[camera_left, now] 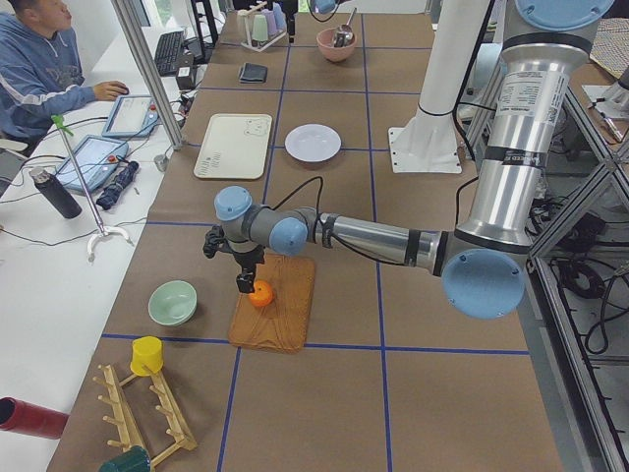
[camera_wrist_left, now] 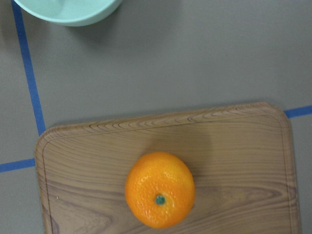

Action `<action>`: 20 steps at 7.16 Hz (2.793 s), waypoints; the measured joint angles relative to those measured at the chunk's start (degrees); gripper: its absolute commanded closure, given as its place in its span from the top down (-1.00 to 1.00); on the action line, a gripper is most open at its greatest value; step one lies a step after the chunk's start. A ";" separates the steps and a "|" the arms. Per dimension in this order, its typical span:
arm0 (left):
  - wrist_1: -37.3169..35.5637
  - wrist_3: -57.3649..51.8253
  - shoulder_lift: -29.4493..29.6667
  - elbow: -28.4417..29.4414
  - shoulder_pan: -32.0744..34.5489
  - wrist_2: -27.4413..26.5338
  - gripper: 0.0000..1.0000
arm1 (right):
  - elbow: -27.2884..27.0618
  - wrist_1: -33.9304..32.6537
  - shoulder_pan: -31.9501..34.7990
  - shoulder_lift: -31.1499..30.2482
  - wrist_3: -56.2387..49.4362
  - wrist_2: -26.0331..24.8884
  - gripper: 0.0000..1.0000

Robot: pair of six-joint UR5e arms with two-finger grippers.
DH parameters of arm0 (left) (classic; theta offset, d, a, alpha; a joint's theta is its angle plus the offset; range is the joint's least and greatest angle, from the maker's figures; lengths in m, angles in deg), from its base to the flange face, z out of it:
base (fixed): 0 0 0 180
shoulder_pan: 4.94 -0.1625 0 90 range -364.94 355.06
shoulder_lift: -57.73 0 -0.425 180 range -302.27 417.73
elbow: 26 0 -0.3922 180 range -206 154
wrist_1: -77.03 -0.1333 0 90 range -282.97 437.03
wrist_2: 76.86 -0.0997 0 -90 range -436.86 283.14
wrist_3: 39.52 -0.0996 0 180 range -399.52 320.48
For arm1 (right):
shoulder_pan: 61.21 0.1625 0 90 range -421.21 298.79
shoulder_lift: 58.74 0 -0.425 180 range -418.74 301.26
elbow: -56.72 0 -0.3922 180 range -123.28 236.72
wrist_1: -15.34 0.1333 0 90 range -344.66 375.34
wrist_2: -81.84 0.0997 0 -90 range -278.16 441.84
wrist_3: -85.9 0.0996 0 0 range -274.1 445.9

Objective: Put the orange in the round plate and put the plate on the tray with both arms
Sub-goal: 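Lower the left gripper onto the orange on the wooden board and grasp it, then carry the orange with the left gripper and release it onto the white plate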

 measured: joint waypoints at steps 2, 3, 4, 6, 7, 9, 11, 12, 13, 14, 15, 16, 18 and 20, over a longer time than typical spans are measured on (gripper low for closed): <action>4.39 2.49 1.16 4.66 -1.35 -0.06 0.96 | 0.16 0.02 -0.50 -0.02 0.01 -0.03 1.00; 5.70 3.73 1.49 5.91 -2.49 -0.13 0.96 | 0.17 0.06 -0.74 -0.03 0.01 -0.03 1.00; 7.21 4.35 1.69 7.15 -3.22 -0.18 0.96 | 0.20 0.06 -0.94 -0.03 0.01 -0.03 1.00; 8.95 4.77 1.78 8.75 -4.44 -0.30 0.96 | 0.28 0.01 -1.35 -0.03 0.01 -0.05 1.00; 9.13 4.78 1.79 9.18 -4.75 -0.36 0.94 | 0.30 0.00 -1.45 -0.03 0.01 -0.09 1.00; 9.21 4.66 1.80 10.16 -4.88 -0.43 0.36 | 0.31 0.00 -1.76 0.02 0.07 -0.12 1.00; 9.14 4.79 1.80 10.30 -4.90 -0.41 -0.99 | 0.27 0.00 -2.09 0.05 0.15 -0.12 1.00; 8.93 6.34 2.30 9.81 -4.91 -0.36 -1.00 | 0.18 0.02 -2.17 0.09 0.17 -0.12 1.00; 8.67 10.26 3.44 8.59 -4.94 -0.17 -1.00 | 0.07 0.06 -2.19 0.12 0.18 -0.12 1.00; 8.55 16.19 4.77 6.31 -5.79 0.53 -1.00 | -0.02 0.08 -2.22 0.13 0.17 -0.12 1.00; 8.42 23.10 5.80 2.98 -8.34 1.24 -1.00 | -0.03 0.07 -2.29 0.14 0.14 -0.12 1.00; 8.37 30.85 7.04 -0.35 -11.89 1.27 -1.00 | 0.01 0.03 -2.40 0.14 0.16 -0.12 1.00; 8.24 49.27 14.18 -3.55 -21.09 -1.05 -1.00 | 0.31 0.04 -2.89 0.39 0.18 -0.14 1.00; 3.88 61.90 23.77 -3.78 -29.40 -7.09 -1.00 | 0.78 0.01 -3.56 0.97 0.19 -0.20 1.00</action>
